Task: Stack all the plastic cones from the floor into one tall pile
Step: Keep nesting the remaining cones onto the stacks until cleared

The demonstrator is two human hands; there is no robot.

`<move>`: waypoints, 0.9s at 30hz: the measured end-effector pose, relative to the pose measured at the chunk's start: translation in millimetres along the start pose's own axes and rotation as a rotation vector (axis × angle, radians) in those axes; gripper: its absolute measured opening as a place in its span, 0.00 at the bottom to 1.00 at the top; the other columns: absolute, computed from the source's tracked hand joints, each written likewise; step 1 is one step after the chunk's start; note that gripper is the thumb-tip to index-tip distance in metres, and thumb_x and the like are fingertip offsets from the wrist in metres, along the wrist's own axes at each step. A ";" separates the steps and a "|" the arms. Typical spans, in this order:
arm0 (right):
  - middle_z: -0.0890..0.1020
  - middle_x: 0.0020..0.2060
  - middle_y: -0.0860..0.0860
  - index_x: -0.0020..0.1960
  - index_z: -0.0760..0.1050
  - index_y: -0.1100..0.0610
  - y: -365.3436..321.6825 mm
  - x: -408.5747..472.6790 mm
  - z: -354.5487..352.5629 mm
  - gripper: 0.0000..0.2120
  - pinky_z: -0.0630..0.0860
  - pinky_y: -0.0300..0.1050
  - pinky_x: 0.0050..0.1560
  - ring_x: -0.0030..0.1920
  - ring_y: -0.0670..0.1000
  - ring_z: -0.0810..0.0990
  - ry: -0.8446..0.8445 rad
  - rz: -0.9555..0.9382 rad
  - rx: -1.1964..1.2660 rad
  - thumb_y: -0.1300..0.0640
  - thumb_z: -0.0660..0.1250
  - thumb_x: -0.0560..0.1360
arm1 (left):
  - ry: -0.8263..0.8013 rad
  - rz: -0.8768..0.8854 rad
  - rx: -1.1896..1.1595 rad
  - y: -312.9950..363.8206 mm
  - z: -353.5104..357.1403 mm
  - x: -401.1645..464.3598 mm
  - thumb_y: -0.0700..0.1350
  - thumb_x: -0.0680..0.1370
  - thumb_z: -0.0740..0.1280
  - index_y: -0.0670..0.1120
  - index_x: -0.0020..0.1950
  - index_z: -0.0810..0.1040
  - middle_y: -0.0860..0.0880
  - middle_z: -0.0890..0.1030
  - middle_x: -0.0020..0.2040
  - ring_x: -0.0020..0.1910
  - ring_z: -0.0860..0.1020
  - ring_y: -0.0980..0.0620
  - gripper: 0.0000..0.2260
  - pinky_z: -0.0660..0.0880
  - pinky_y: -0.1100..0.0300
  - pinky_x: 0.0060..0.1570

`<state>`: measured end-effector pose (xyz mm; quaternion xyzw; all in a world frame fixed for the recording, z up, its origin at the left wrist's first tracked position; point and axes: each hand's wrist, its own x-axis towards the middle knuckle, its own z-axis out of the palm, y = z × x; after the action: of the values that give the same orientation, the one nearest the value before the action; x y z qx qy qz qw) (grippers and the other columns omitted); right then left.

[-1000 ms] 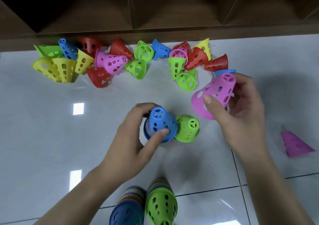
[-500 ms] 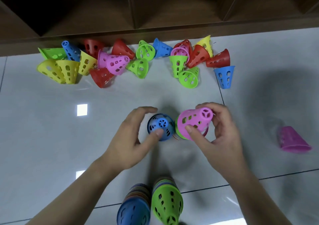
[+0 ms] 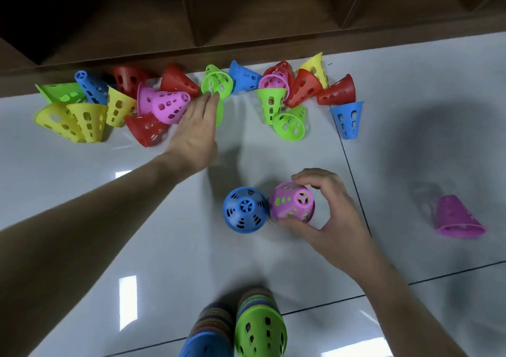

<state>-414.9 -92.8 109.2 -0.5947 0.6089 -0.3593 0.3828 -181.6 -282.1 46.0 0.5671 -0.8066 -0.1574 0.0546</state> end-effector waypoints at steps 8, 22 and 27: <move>0.76 0.57 0.52 0.63 0.75 0.58 31.5 125.2 1.2 0.20 0.72 0.46 0.62 0.59 0.50 0.75 0.284 0.177 -0.188 0.44 0.60 0.81 | 0.049 -0.002 0.199 -23.9 10.4 29.8 0.39 0.72 0.70 0.37 0.68 0.72 0.37 0.77 0.62 0.64 0.70 0.37 0.24 0.59 0.50 0.70; 0.78 0.48 0.51 0.62 0.72 0.58 55.2 188.2 2.4 0.28 0.73 0.45 0.48 0.53 0.56 0.78 -0.043 0.682 -0.442 0.39 0.68 0.72 | 0.154 -0.403 -0.276 -19.4 16.3 -73.3 0.38 0.77 0.67 0.35 0.62 0.71 0.34 0.72 0.61 0.61 0.71 0.35 0.15 0.69 0.42 0.63; 0.80 0.49 0.54 0.52 0.73 0.58 70.3 168.8 2.4 0.22 0.72 0.45 0.44 0.49 0.58 0.79 -0.041 0.694 -0.502 0.41 0.67 0.70 | -0.183 -0.838 -0.215 -11.2 4.3 -83.2 0.56 0.77 0.67 0.39 0.61 0.69 0.38 0.75 0.56 0.53 0.74 0.39 0.23 0.71 0.49 0.50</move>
<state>-444.3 -259.0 38.8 -0.4364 0.8336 -0.0380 0.3365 -143.5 -207.1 45.9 0.8201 -0.4876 -0.2983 -0.0269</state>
